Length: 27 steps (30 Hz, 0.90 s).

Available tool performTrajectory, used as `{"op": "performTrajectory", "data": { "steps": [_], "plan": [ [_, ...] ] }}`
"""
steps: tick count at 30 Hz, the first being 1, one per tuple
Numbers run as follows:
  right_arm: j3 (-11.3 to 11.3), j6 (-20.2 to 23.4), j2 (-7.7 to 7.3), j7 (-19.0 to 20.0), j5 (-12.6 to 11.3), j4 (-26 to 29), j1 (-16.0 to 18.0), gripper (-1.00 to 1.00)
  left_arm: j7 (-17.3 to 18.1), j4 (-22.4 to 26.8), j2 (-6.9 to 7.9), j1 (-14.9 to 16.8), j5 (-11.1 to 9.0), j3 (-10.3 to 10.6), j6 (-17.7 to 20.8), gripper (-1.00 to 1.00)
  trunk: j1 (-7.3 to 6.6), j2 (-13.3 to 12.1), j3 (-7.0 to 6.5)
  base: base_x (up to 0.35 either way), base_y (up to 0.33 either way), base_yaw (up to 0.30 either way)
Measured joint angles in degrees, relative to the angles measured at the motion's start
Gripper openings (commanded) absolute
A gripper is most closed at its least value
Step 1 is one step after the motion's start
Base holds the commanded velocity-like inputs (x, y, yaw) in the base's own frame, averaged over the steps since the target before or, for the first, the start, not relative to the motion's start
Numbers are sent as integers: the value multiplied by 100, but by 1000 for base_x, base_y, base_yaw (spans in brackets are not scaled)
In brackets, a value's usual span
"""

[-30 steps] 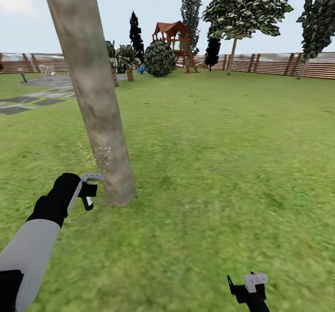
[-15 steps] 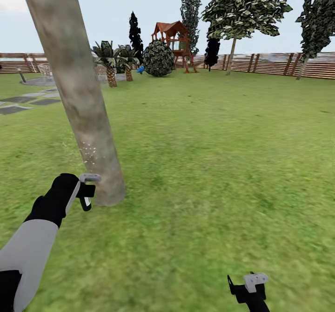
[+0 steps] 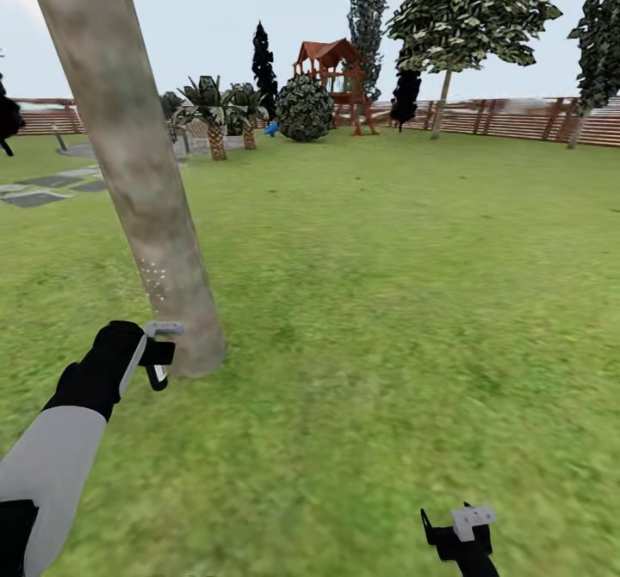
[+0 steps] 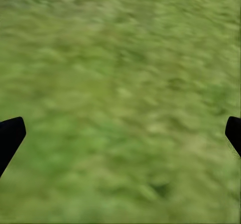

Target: In the garden, pick up the pesticide atomizer on the floor and spray pesticide onto both trees until each tree trunk is fully covered.

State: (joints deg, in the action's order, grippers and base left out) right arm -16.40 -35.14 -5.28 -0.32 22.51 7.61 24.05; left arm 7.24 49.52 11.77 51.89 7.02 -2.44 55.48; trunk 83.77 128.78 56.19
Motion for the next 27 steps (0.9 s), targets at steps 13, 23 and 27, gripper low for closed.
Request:
{"op": "performTrajectory", "data": {
  "steps": [13,23,27],
  "plan": [
    [0,1,0,0,0,1,-1,100,-9,7,11,2,-2,-4,4,-100,-3,0,0,231,-182,149],
    [2,1,0,0,0,0,-1,100,-49,8,121,2,42,-7,10,-100,-2,0,0,268,-98,29],
    [0,1,0,0,0,1,-1,100,-62,1,366,-2,16,-8,17,-100,0,0,0,19,-10,252]
  ]
}}
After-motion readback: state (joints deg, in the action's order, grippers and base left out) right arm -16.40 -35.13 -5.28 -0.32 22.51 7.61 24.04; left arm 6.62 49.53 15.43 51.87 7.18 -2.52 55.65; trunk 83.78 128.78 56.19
